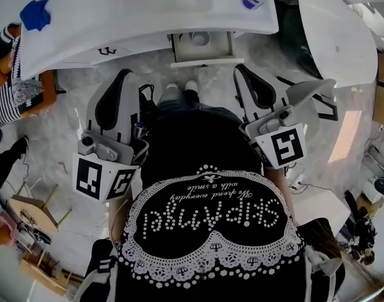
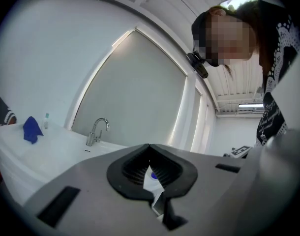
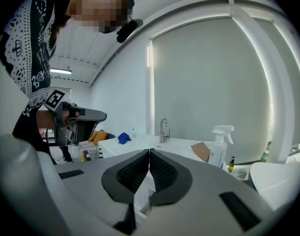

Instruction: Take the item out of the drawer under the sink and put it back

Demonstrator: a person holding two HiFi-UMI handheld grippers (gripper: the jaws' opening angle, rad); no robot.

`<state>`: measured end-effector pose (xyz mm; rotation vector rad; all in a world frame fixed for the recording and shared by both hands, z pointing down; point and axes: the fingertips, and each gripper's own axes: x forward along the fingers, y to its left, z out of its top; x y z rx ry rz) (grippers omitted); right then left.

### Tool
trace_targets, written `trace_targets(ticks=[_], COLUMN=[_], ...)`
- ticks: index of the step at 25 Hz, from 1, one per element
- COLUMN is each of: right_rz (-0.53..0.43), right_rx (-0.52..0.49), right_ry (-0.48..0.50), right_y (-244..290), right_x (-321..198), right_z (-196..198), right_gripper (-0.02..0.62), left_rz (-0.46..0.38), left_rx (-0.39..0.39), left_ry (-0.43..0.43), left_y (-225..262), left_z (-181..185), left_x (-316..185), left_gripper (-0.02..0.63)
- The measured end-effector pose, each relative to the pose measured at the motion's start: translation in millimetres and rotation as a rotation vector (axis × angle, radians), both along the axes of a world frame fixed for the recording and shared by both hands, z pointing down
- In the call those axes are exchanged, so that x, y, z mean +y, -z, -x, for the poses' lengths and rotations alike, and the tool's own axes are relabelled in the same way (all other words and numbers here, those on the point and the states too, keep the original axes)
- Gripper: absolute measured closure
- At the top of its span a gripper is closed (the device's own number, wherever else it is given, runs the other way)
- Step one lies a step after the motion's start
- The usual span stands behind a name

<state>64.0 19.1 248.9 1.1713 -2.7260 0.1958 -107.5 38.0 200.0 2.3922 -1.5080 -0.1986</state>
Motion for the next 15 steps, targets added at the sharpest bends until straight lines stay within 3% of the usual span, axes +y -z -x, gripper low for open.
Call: trace_targets(ticks=[6, 15], right_rz=[0.015, 0.023], right_rx=[0.012, 0.016], right_ry=[-0.019, -0.045], right_y=[4.9, 4.7], right_x=[11.9, 24.2], right_z=[29.6, 47.8], right_gripper=[0.577, 0.577], left_rz=[0.007, 0.02], left_rx=[-0.01, -0.023], left_ry=[-0.081, -0.097], left_y=[0.0, -0.1], left_z=[2.8, 12.2], left_x=[6.0, 7.8], left_gripper=[0.603, 0.603])
